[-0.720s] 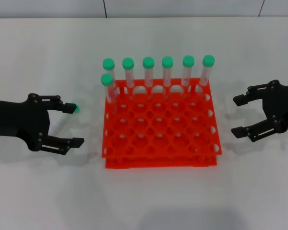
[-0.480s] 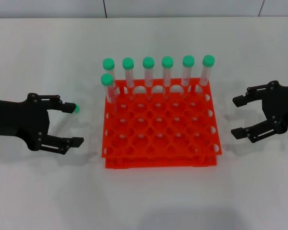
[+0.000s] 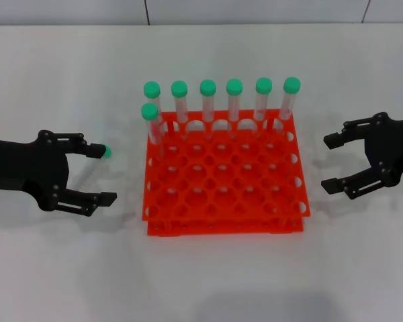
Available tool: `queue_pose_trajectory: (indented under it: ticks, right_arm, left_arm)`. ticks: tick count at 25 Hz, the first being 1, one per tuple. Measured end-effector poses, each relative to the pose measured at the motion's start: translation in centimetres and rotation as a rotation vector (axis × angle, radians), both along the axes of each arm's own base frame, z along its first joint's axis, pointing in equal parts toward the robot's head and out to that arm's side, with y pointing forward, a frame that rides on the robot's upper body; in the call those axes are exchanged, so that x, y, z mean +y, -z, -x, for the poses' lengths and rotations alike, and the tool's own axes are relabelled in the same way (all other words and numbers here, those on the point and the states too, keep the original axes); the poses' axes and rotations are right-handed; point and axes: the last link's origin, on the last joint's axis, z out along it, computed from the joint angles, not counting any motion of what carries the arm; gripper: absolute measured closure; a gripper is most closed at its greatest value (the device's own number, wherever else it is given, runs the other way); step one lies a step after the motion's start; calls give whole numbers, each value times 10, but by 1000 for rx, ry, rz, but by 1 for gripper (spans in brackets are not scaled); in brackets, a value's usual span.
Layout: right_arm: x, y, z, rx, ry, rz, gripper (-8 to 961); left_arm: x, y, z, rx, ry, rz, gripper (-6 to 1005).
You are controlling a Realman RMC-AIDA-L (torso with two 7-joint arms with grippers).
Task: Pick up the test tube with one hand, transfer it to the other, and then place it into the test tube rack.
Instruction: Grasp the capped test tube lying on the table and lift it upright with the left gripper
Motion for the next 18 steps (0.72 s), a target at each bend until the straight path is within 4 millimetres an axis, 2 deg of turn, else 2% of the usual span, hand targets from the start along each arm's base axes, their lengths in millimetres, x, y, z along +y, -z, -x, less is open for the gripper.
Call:
queue_pose_trajectory:
  ticks: [9, 18]
  right_arm:
    - [1, 1, 2, 4, -6, -2, 84]
    - [3, 1, 3, 9, -6, -14, 84]
  left_arm:
    - [0, 0, 1, 2, -3, -7, 124]
    - [6, 8, 4, 6, -36, -36, 125]
